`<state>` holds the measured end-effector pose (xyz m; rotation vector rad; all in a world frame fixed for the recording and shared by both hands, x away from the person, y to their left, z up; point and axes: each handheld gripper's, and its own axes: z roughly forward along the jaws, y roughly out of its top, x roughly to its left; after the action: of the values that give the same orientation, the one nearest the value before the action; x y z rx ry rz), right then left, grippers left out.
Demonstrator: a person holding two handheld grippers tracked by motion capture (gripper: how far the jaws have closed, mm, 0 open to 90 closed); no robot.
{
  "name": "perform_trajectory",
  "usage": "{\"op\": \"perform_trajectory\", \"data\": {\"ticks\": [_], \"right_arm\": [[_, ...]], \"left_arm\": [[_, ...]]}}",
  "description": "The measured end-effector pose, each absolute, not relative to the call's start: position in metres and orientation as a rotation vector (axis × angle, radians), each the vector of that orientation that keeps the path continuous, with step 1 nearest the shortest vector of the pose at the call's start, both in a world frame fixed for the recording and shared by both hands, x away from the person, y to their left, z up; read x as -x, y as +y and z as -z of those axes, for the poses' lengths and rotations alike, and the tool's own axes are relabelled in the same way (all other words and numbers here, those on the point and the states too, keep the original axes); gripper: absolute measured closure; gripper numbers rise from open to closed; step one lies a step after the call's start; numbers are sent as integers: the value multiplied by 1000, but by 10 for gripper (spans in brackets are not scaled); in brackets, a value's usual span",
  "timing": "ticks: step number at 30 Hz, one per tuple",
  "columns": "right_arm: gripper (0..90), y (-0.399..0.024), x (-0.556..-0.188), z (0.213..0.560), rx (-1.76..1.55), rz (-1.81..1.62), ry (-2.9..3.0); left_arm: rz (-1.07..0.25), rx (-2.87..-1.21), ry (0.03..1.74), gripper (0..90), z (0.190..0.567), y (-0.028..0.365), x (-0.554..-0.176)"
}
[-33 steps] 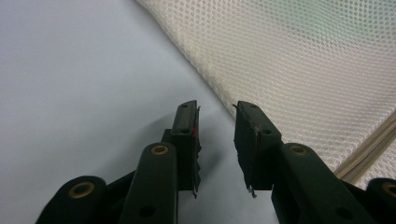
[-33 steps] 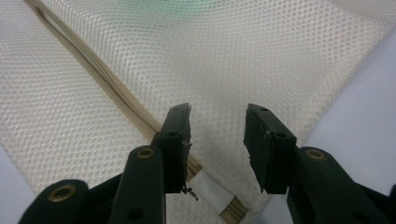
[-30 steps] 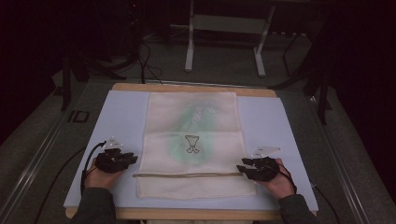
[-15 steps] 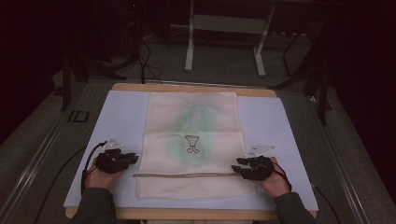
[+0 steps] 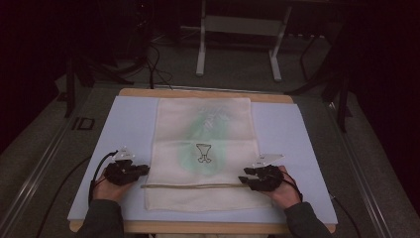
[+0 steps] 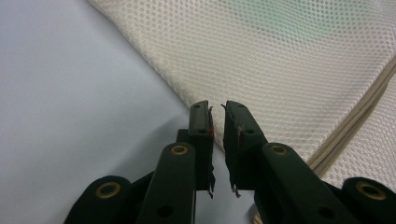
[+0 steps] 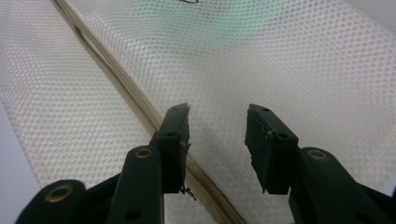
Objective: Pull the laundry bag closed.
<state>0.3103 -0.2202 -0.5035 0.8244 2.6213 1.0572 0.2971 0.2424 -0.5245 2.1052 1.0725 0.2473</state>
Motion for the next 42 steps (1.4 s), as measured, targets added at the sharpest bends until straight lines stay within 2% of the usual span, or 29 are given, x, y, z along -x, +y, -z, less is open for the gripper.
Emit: {"op": "perform_trajectory", "data": {"ticks": [16, 23, 42], "right_arm": [[592, -197, -308, 504, -734, -1068, 2664], [590, -186, -305, 506, -699, -1070, 2694], [591, -158, -302, 498, -608, -1105, 2713]], "left_arm": [[-227, -2135, 1034, 802, 526, 236, -297], [-229, -2147, 1018, 888, 528, 235, -297], [-219, -2165, 998, 892, 532, 234, -299]]}}
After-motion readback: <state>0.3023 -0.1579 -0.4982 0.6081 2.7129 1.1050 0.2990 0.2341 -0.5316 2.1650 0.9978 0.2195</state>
